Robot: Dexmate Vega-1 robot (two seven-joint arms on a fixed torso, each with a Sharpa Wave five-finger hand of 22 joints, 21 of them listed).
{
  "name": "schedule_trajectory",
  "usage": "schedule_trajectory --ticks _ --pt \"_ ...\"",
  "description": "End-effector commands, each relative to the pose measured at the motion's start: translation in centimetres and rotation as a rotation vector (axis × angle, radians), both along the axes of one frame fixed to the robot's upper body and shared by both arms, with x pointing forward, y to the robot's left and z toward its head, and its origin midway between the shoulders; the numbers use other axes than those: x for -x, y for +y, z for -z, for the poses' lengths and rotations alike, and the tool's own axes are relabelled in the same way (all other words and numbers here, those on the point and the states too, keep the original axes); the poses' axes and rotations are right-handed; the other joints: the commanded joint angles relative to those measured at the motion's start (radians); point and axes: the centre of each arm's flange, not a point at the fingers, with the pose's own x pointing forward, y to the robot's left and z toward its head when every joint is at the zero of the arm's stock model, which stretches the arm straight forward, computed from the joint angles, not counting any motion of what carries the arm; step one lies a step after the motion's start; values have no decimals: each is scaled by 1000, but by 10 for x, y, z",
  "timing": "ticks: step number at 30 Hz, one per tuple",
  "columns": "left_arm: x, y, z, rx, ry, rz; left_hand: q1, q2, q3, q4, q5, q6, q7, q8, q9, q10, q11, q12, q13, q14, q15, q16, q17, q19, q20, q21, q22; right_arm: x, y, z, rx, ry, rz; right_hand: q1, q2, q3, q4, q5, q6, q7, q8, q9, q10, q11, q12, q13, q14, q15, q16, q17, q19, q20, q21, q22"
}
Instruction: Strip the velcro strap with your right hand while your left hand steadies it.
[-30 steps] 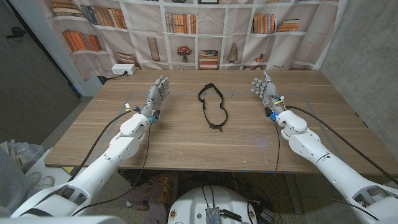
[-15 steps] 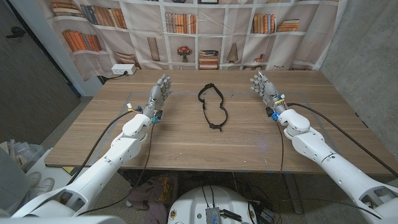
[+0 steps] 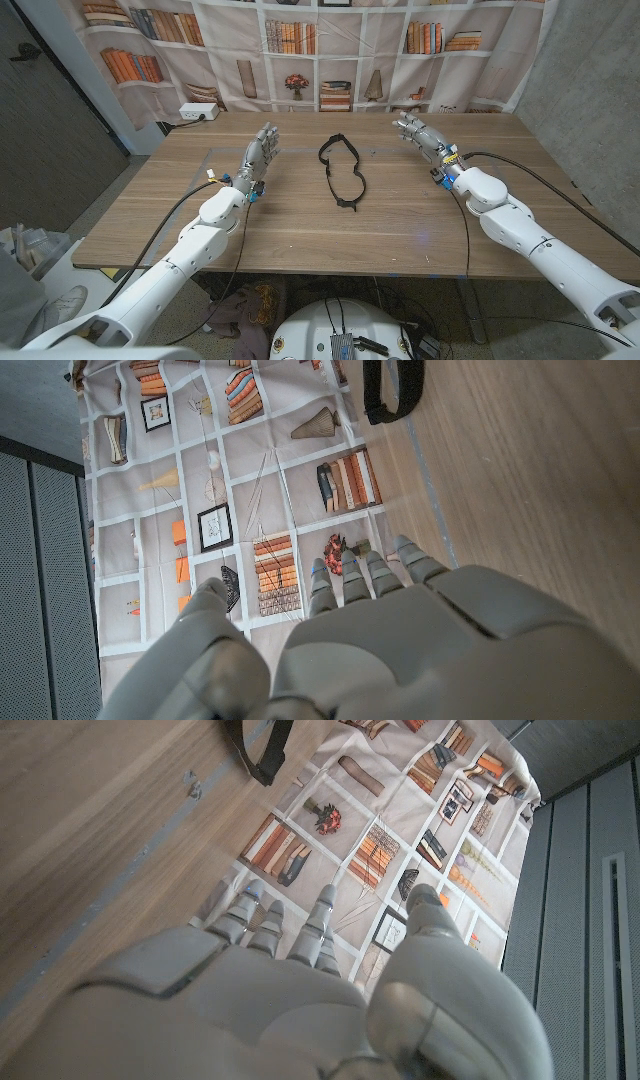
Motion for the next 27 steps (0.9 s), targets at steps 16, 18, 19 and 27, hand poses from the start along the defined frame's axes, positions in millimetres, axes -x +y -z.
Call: schedule_trajectory --ticks 16,18,19,27 --pt "17 0 12 -14 43 27 1 -1 -3 -5 -1 -17 -11 -10 3 16 -2 1 4 -10 2 0 4 -7 0 -8 3 28 21 -23 487 -72 54 58 -15 -8 32 -9 19 -5 13 4 -126 94 -59 4 -50 15 -7 7 -15 4 -68 6" --pt "19 1 10 -19 45 25 1 0 -3 -5 -1 -17 -12 -11 3 17 -2 1 4 -10 2 -1 4 -8 0 -8 3 30 24 -24 510 -88 72 68 -15 -8 29 -8 -46 11 -9 5 -125 69 -55 6 -49 13 -5 7 -10 4 -76 6" --pt "21 2 10 -23 45 22 1 0 -3 -5 -1 -17 -12 -11 3 16 -2 1 4 -11 2 -1 4 -8 0 -8 3 31 24 -25 528 -90 76 74 -15 -9 27 -8 -72 18 -13 5 -105 45 -46 6 -45 8 -3 6 -2 2 -79 6" --pt "23 4 14 -21 62 33 2 0 -4 -5 -2 -16 -12 -11 3 18 -3 0 4 -11 2 0 4 -8 0 -8 3 35 35 -28 652 -104 116 101 -11 -4 21 -6 -120 26 -12 6 -70 32 -34 8 -44 8 -3 5 1 5 -92 6"
